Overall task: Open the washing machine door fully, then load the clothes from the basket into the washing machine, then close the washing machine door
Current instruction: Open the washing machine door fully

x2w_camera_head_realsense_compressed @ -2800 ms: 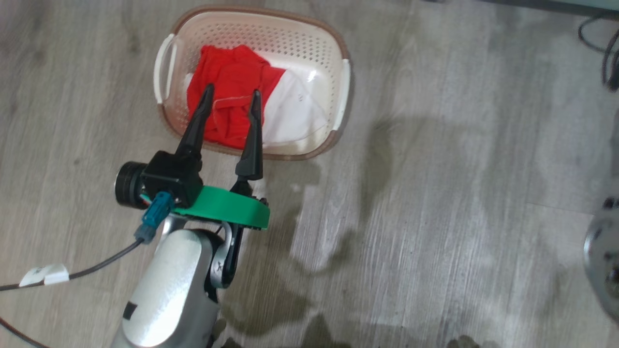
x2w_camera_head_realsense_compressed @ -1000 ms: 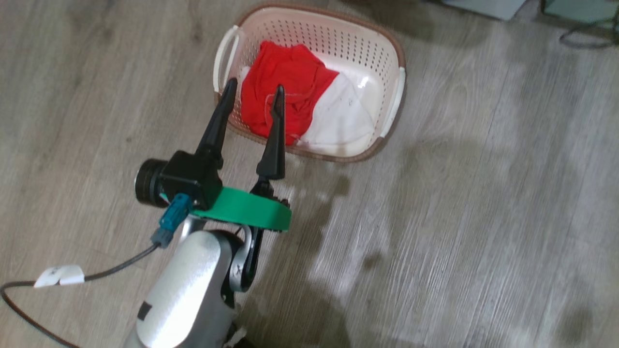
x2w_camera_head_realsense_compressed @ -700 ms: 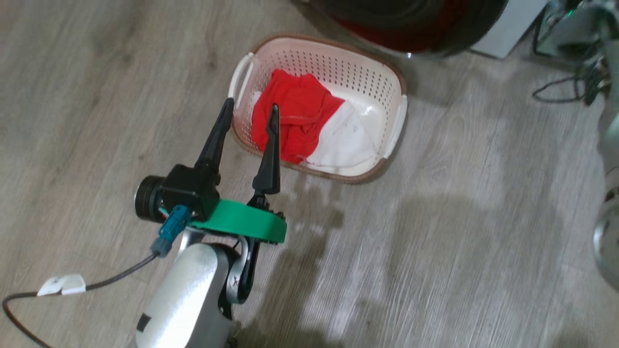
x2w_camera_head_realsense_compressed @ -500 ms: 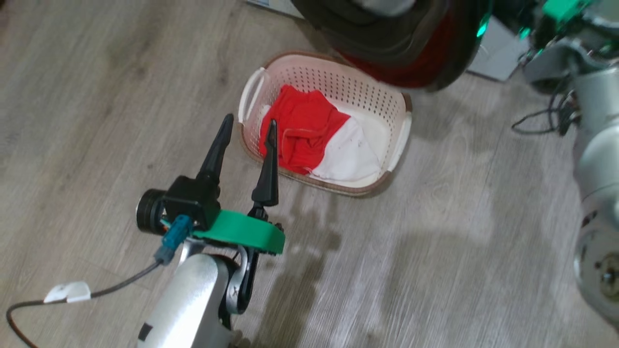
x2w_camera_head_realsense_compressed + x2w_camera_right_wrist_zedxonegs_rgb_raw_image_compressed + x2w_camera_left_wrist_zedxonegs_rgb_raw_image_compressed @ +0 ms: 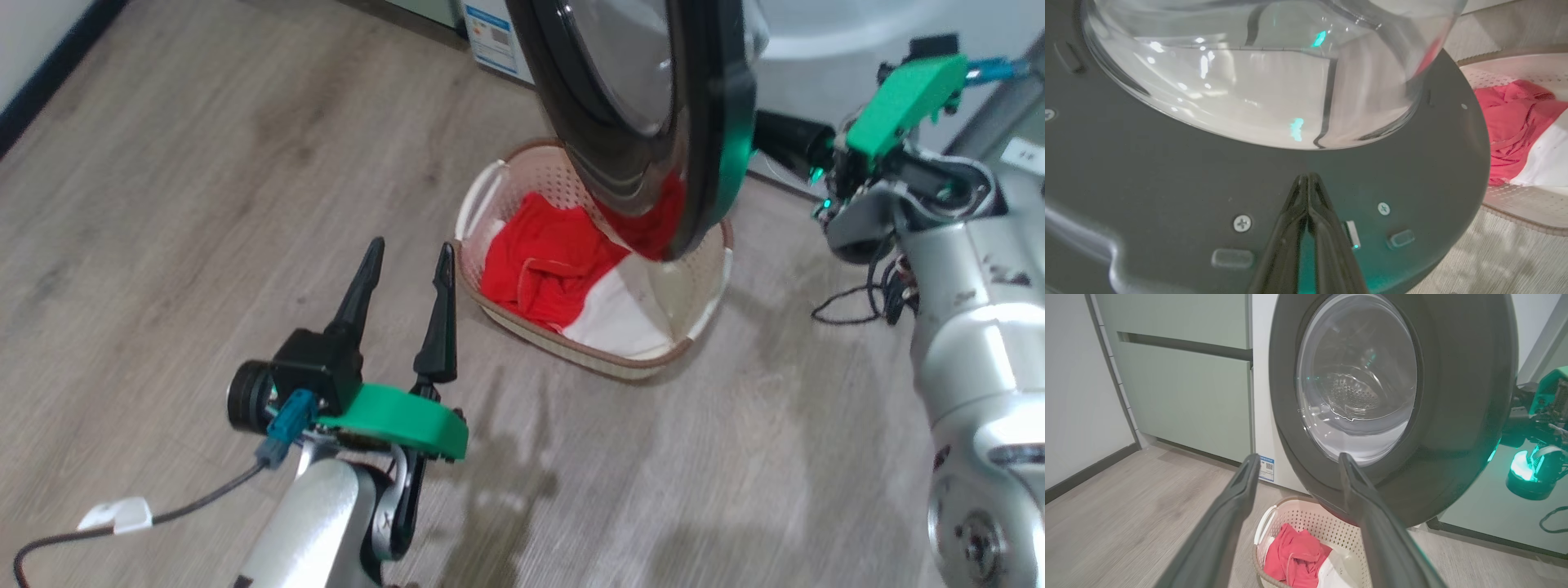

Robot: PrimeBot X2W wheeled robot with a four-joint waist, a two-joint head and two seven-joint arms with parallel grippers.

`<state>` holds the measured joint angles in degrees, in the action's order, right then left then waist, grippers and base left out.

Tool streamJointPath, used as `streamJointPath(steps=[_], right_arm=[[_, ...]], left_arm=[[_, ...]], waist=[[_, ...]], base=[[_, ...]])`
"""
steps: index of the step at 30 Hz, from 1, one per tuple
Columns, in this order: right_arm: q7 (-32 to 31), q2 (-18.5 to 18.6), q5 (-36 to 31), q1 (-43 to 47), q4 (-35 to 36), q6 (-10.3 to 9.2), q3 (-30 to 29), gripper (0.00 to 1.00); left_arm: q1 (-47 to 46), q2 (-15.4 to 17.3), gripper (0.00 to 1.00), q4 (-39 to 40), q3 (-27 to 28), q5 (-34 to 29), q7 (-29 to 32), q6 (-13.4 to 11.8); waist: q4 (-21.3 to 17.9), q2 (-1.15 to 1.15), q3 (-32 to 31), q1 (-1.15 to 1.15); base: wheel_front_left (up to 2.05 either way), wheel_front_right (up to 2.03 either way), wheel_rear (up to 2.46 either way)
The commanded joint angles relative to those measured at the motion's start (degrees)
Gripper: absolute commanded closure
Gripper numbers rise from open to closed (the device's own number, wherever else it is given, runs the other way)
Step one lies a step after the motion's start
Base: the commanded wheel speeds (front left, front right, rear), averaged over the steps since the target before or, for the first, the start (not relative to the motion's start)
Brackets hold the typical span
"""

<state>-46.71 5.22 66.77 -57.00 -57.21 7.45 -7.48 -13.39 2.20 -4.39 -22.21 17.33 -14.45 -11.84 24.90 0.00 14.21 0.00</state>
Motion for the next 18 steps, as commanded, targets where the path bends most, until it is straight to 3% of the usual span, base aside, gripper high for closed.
streamJointPath(steps=[1, 9, 18], right_arm=[[-0.8, -2.2, 0.9, -0.1, 2.6, 0.03, 1.3, 1.00], [-1.9, -2.3, 8.2, 5.6, 4.7, 0.03, 5.5, 1.00], [1.9, -2.3, 22.5, 7.5, 7.1, 0.03, 21.5, 1.00]], left_arm=[[-0.1, 0.7, 0.00, 1.5, 2.0, 0.2, -0.5, 0.2], [1.2, 0.7, 0.00, -0.1, 1.9, 0.3, -0.5, 0.8], [2.3, 0.7, 0.00, 0.7, 3.6, -0.5, -0.5, -0.4]], waist=[[1.7, 0.00, -1.6, 0.00], [6.6, 0.00, -4.8, 0.00], [7.3, 0.00, -4.8, 0.00]], base=[[0.00, 0.00, 0.00], [0.00, 0.00, 0.00], [0.00, 0.00, 0.00]])
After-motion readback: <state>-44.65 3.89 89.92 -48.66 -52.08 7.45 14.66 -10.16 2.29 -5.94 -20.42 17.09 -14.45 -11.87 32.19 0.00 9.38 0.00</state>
